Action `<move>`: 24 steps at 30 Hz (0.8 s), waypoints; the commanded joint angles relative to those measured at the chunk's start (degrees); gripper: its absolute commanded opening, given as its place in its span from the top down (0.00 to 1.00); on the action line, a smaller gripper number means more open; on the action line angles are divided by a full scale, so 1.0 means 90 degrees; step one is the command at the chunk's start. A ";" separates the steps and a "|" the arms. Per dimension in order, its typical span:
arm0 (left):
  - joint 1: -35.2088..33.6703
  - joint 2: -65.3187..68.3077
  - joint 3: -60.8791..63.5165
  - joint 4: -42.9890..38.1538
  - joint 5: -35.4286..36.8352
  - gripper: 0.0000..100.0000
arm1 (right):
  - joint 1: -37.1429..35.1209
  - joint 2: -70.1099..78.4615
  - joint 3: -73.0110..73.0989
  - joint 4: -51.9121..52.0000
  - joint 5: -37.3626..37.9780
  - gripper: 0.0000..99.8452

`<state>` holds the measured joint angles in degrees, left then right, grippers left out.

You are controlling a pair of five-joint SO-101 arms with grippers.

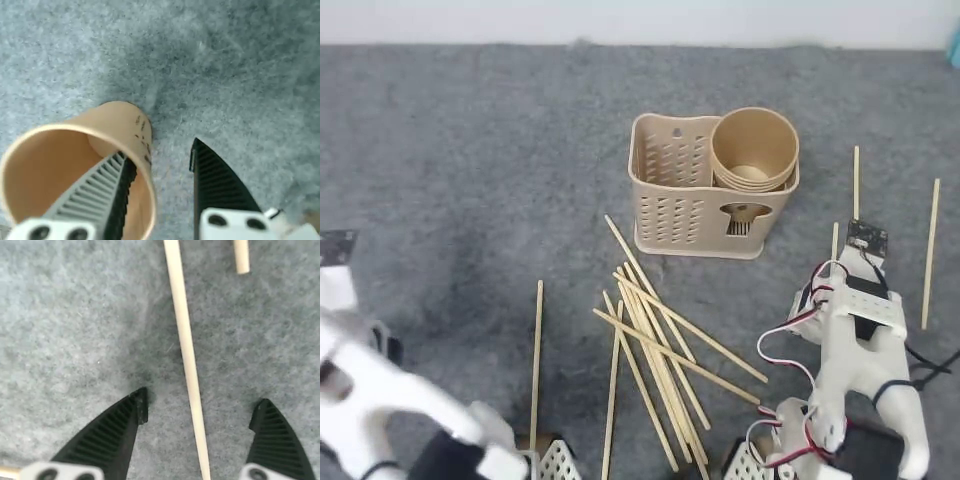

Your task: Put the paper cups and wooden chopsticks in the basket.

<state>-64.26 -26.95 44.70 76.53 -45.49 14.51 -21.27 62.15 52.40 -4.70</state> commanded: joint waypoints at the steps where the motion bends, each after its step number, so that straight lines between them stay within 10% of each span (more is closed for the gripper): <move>1: 0.0098 -0.0821 0.0591 -0.0635 0.0615 0.93 | -0.0063 -0.0171 0.0010 -0.0034 0.0098 0.67; 13: 0.0586 -0.3311 0.0347 -0.0635 0.1856 0.99 | -0.0044 -0.0171 0.0020 -0.0015 0.0098 0.67; 24: 0.3370 -0.4357 -0.2242 0.1006 0.5138 0.99 | -0.0034 -0.0171 0.0020 -0.0015 0.0098 0.67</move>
<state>-43.52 -68.70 40.40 76.79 -8.84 14.51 -21.27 62.15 52.40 -4.70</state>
